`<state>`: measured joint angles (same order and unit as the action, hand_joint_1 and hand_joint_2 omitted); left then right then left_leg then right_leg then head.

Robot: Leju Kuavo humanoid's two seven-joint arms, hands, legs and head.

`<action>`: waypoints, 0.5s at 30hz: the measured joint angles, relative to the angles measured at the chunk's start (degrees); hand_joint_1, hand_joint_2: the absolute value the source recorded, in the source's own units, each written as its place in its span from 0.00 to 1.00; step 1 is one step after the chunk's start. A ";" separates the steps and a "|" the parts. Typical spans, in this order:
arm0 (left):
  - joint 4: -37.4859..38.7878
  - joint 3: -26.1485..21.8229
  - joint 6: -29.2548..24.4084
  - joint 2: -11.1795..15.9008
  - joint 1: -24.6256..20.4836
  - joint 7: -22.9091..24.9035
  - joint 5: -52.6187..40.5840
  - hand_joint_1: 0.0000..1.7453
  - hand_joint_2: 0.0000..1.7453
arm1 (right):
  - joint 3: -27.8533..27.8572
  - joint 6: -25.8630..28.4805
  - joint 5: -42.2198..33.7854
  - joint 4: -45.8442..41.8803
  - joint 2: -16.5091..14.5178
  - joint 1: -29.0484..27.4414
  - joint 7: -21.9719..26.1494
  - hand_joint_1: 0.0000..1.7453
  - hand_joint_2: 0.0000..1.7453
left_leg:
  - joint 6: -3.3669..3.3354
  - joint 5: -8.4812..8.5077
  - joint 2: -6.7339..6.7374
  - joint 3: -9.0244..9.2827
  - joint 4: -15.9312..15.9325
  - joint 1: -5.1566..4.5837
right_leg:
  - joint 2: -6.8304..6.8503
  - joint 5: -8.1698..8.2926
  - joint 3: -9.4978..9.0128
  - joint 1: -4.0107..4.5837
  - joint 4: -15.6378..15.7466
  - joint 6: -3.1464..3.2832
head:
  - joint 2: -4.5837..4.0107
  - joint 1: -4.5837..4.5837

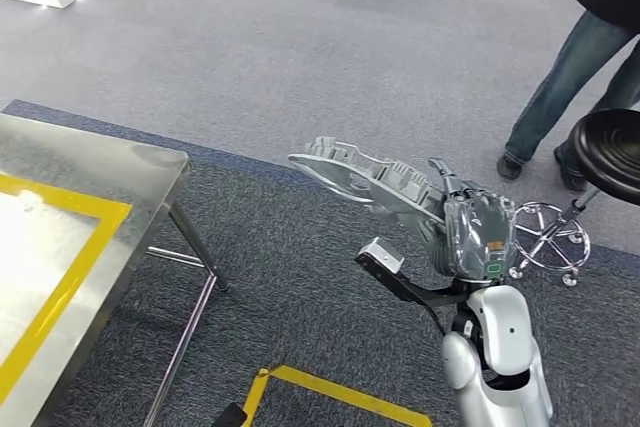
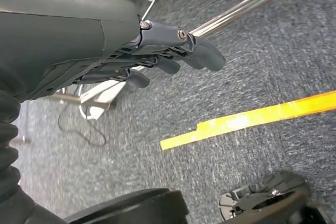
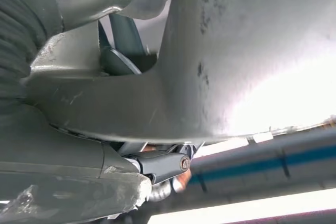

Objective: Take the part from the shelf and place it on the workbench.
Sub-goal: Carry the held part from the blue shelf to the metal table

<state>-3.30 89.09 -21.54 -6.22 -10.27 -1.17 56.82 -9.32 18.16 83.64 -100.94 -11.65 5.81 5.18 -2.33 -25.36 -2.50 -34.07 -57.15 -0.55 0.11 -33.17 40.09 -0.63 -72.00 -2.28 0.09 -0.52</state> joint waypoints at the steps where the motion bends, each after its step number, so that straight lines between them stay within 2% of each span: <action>1: 0.00 0.00 0.06 0.00 0.00 -0.16 0.25 0.00 1.00 | -0.01 -0.09 0.72 -0.47 0.15 0.69 -0.42 1.00 1.00 | 0.09 -0.06 -0.72 0.12 -0.05 0.04 | -0.35 2.30 -1.26 -0.12 3.17 -0.01 | 0.00 0.00; 2: 0.00 0.00 0.11 0.01 -0.01 -0.29 0.49 0.00 1.00 | -0.02 -0.20 1.23 -0.90 0.28 1.48 -0.76 1.00 1.00 | 0.26 -0.16 -1.31 0.19 -0.13 0.06 | -1.27 4.24 -2.92 -0.29 6.89 -0.01 | 0.00 0.02; 3: 0.00 0.00 0.23 0.02 -0.06 -0.38 0.67 0.00 1.00 | -0.06 -0.30 1.50 -1.29 0.36 2.26 -0.97 1.00 1.00 | 0.49 -0.25 -1.87 0.11 -0.35 0.03 | -2.23 5.43 -4.59 -0.48 10.33 0.04 | 0.00 0.01; 4: 0.00 0.00 0.41 0.04 -0.08 -0.43 0.90 0.00 1.00 | -0.14 -0.36 1.66 -1.63 0.44 2.98 -1.12 1.00 1.00 | 0.79 -0.26 -2.30 -0.10 -0.51 0.05 | -3.02 5.93 -5.70 -0.57 12.50 0.13 | 0.00 -0.02; 5: 0.00 0.00 0.72 0.09 -0.04 -0.44 1.18 0.00 1.00 | -0.35 -0.43 1.85 -1.91 0.51 3.66 -1.21 1.00 1.00 | 1.09 -0.22 -2.68 -0.38 -0.64 0.08 | -3.52 5.76 -6.23 -0.56 13.40 0.28 | 0.00 -0.01; 7: 0.00 0.00 1.47 0.20 0.27 -0.52 1.83 0.00 1.00 | -1.04 -0.76 2.35 -2.20 0.66 5.02 -1.43 1.00 1.00 | 1.64 -0.15 -3.38 -0.77 -0.74 0.25 | -2.96 5.66 -6.42 -0.46 13.62 0.80 | 0.00 -0.04; 9: 0.00 0.00 1.99 0.21 0.58 -0.81 2.35 0.00 1.00 | -1.86 -1.27 2.90 -2.42 0.77 6.48 -1.85 1.00 1.00 | 2.14 -1.20 -2.25 -1.38 -2.02 0.17 | -2.06 5.68 -6.58 -0.57 13.78 1.48 | 0.00 -0.33; 10: 0.00 0.00 2.12 0.20 0.59 -0.97 2.50 0.00 1.00 | -2.21 -1.50 3.11 -2.63 0.82 7.21 -2.03 1.00 1.00 | 2.42 -2.63 -1.01 -2.48 -4.37 0.16 | -1.46 5.67 -6.67 -0.60 13.87 1.78 | 0.00 -0.50; 11: 0.00 0.00 2.17 0.13 0.52 -1.12 2.61 0.00 1.00 | -2.55 -1.69 3.27 -2.91 0.87 7.89 -2.22 1.00 1.00 | 2.66 -4.40 0.40 -4.07 -7.73 0.18 | -0.87 5.60 -6.73 -0.49 13.87 2.02 | 0.00 -0.71; 13: 0.00 0.00 2.16 0.07 0.31 -1.26 2.69 0.00 1.00 | -3.14 -2.04 3.46 -3.39 0.96 9.08 -2.43 1.00 1.00 | 2.93 -7.48 1.76 -7.85 -15.46 0.35 | 0.49 5.42 -6.81 -0.23 13.87 2.31 | 0.00 -0.81; 14: 0.00 0.00 2.15 0.04 0.23 -1.29 2.71 0.00 1.00 | -3.41 -2.19 3.50 -3.56 1.01 9.46 -2.53 1.00 1.00 | 2.92 -7.70 1.92 -8.79 -17.34 0.38 | 1.12 5.32 -6.89 -0.12 13.86 2.39 | 0.00 -0.82; 15: 0.00 0.00 2.14 0.03 0.20 -1.31 2.72 0.00 1.00 | -3.67 -2.29 3.51 -3.70 1.06 9.75 -2.64 1.00 1.00 | 2.80 -6.75 2.03 -8.63 -17.05 0.39 | 1.73 5.20 -7.04 -0.01 13.86 2.45 | 0.00 -0.82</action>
<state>-3.30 89.09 -19.40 -6.19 -10.07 -2.48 59.54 -12.99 15.87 87.14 -104.64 -10.59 15.57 2.53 0.47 -32.11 -0.47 -42.70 -74.20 -0.17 1.84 -27.97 33.04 -0.64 -58.14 0.17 0.09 -1.34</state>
